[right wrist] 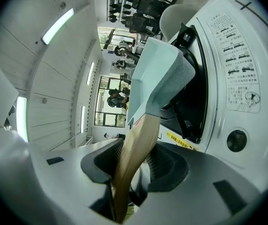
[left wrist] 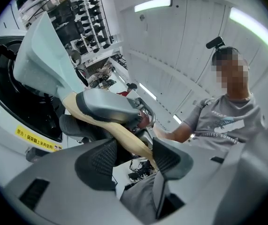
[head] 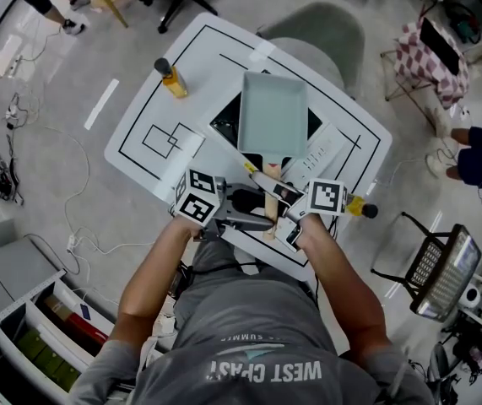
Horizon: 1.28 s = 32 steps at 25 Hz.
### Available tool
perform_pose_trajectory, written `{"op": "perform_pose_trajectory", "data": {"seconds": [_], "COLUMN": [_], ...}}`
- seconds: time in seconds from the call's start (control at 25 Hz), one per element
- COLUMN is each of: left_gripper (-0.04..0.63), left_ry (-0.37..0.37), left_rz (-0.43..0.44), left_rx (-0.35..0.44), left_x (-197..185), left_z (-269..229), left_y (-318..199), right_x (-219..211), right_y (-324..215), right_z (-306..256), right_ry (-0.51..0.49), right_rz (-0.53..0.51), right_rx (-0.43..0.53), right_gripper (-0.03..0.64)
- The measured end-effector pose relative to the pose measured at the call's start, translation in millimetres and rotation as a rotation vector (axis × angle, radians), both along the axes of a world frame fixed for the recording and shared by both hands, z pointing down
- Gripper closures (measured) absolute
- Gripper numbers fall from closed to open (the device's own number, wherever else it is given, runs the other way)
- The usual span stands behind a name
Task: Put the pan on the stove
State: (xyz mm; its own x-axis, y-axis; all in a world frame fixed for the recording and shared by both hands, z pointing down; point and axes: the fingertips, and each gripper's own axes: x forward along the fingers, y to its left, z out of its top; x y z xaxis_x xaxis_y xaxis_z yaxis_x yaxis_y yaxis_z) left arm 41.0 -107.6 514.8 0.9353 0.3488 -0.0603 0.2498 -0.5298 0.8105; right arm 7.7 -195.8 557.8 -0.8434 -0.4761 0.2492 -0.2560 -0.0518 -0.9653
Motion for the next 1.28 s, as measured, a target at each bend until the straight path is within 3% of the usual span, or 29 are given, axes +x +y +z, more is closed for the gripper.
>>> {"op": "perform_pose_trajectory", "data": {"seconds": [0.6, 1.28], "left_gripper": [0.377, 0.410], "left_ry": [-0.022, 0.030], "left_rz": [-0.042, -0.141], "left_rx": [0.012, -0.089], "left_x": [-5, -13], "left_z": [24, 34], "left_y": [-3, -10], "right_x": [-3, -8], "right_y": [0, 2], "right_z": [22, 26], "right_ry": [0.063, 0.024], "right_rz": [-0.001, 0.025], "right_rx": [-0.002, 0.017], "right_gripper": [0.466, 0.471]}}
